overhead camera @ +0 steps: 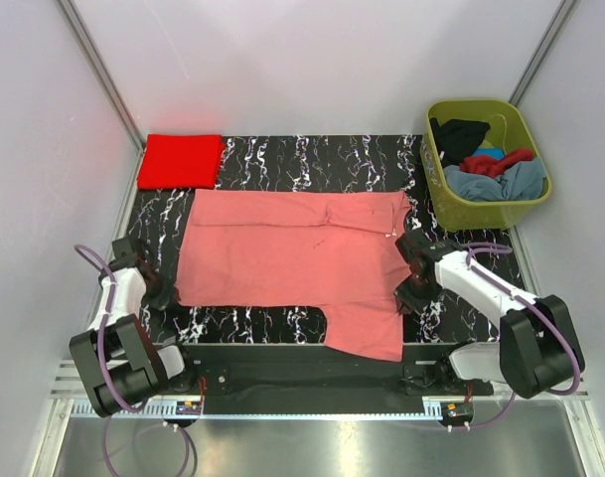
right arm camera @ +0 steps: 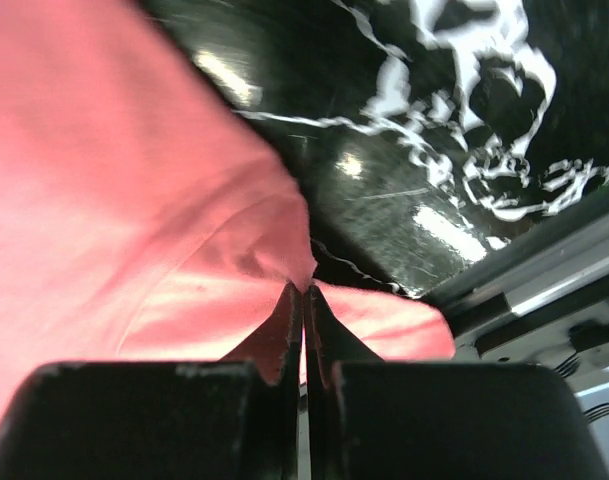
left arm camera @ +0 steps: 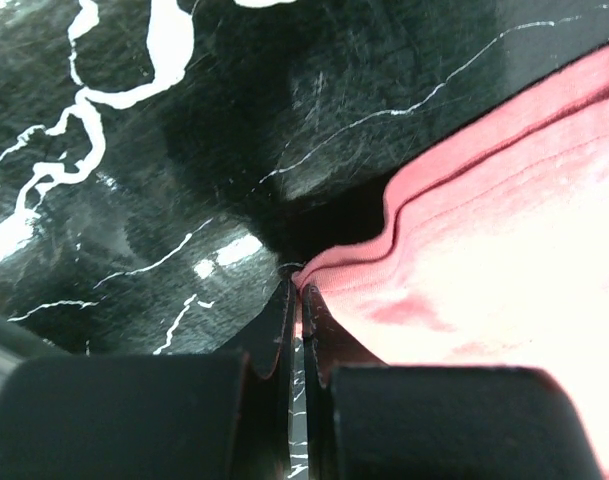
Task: Fold and stack the t-shirts
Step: Fold the tshirt
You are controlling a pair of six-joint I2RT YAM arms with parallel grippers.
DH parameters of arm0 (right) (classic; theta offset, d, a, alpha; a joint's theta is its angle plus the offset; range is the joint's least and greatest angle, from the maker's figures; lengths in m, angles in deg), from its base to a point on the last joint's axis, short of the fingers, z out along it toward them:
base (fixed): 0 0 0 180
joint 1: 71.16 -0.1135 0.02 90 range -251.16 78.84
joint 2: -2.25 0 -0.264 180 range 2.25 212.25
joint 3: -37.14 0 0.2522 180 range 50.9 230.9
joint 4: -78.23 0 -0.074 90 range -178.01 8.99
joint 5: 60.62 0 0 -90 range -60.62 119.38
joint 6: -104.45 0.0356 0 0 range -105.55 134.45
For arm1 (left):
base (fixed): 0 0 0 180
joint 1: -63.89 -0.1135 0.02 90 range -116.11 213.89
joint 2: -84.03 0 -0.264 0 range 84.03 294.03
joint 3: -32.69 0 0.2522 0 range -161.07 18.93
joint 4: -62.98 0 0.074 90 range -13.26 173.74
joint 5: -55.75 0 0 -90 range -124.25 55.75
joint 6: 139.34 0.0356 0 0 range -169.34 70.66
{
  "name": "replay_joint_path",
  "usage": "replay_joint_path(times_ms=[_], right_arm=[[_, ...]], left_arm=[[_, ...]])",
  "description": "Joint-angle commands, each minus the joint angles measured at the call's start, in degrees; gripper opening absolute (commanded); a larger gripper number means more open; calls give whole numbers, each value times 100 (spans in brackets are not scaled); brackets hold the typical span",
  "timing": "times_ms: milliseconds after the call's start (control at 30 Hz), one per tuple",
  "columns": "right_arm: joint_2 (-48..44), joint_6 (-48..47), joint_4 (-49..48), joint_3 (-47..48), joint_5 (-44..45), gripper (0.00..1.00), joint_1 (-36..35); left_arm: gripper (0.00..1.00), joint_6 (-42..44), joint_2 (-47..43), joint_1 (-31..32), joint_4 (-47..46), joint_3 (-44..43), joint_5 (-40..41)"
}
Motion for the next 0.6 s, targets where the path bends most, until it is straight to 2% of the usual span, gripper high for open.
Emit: replay_joint_path(times_ms=[0, 67, 233, 400, 567], right_arm=[[-52, -869, 232, 614, 631, 0, 9], [62, -1177, 223, 844, 684, 0, 27], [264, -2731, 57, 1661, 360, 0, 88], [492, -3497, -496, 1881, -334, 0, 281], [932, -3842, -603, 2251, -694, 0, 404]], left_arm=[[0, 137, -244, -27, 132, -322, 213], [0, 233, -165, -9, 124, -367, 82], [0, 540, -156, 166, -34, -665, -174], [0, 664, -42, 315, -157, -919, -314], [0, 805, 160, 544, -315, -1377, -227]])
